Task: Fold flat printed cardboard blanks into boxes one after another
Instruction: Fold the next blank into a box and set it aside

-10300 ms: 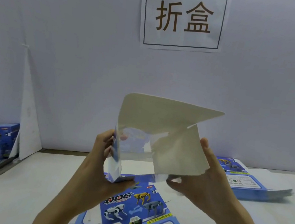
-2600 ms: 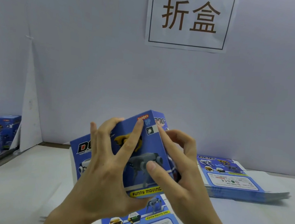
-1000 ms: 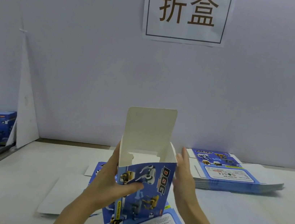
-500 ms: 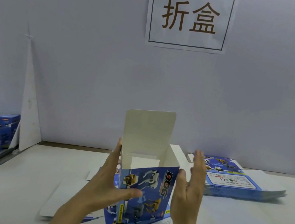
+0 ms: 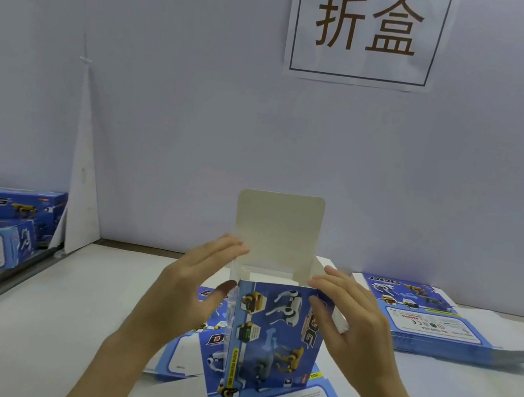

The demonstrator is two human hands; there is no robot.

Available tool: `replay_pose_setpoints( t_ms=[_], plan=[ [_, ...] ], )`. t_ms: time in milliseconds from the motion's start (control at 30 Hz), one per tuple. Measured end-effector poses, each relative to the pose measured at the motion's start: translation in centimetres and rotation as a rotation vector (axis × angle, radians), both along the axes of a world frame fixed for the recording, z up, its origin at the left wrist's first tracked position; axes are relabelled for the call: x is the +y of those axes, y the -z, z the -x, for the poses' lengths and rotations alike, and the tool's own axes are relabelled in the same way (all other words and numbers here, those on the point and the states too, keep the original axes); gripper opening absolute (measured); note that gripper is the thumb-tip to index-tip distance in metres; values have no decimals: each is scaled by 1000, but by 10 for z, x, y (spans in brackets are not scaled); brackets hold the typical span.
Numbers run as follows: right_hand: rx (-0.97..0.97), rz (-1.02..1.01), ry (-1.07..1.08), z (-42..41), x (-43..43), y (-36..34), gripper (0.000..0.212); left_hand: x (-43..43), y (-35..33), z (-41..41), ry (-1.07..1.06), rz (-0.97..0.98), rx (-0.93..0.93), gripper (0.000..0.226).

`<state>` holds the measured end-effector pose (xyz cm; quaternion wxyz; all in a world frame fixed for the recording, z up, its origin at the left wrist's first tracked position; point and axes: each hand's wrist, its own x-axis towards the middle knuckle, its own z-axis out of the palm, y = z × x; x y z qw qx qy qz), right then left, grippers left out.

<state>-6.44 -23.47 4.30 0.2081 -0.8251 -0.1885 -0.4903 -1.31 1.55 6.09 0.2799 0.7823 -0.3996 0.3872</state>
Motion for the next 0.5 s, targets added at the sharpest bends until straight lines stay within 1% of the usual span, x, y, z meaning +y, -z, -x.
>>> replay_pose_setpoints(
  t_ms=[67, 100, 167, 200, 333, 400, 500],
  plan=[
    [-1, -17, -22, 1, 1, 0, 26, 1, 5, -4, -54, 94, -106, 44],
    [-2, -36, -36, 1, 2, 1, 26, -2, 11, -5, -74, 172, -120, 39],
    [-11, -103, -56, 1, 5, 3, 26, -15, 28, -1, -107, 353, -92, 29],
    [-17, -144, -67, 1, 8, 4, 26, -25, 38, 3, -98, 434, -40, 27],
    [47, -265, -124, 0, 12, 5, 31, -58, 67, 21, 68, 636, 299, 42],
    [90, -286, -142, 1, 6, 6, 26, -61, 66, 21, 112, 665, 353, 41],
    [112, -279, -142, 1, 2, 7, 29, -55, 62, 18, 106, 681, 372, 43]
  ],
)
